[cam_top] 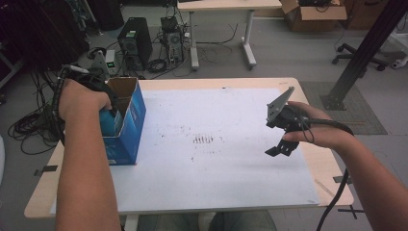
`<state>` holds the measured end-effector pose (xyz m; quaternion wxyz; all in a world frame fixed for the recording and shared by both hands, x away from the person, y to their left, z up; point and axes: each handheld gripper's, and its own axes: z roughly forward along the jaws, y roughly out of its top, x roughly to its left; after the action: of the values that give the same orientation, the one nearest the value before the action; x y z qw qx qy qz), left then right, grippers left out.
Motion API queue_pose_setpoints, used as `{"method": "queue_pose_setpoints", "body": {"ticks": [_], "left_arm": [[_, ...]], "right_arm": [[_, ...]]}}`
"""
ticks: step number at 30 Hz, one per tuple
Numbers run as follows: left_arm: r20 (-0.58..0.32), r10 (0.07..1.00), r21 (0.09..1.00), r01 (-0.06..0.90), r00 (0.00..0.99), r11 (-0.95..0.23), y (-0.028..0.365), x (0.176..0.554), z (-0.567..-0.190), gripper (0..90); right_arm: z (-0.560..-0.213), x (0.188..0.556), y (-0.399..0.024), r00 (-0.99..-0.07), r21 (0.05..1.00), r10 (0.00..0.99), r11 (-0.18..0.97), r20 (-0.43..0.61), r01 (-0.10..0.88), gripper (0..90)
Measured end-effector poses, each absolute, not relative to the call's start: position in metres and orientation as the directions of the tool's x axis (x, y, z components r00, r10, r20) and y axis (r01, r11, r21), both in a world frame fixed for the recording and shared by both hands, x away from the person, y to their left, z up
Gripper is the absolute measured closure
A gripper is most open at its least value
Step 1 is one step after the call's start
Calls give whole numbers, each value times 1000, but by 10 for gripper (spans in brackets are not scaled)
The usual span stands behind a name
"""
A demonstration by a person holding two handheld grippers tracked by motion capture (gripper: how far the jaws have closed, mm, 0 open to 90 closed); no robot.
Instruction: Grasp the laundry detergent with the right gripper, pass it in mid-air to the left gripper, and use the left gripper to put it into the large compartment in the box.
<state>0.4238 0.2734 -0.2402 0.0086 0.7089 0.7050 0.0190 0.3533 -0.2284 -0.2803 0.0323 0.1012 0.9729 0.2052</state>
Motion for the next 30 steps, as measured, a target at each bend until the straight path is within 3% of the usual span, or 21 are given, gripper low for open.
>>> {"method": "queue_pose_setpoints", "body": {"ticks": [30], "left_arm": [[8,1000,-9,1000,26,-26,272,429,-286,379]], "right_arm": [[-290,355,-227,-978,415,206,890,-2,187,36]]}}
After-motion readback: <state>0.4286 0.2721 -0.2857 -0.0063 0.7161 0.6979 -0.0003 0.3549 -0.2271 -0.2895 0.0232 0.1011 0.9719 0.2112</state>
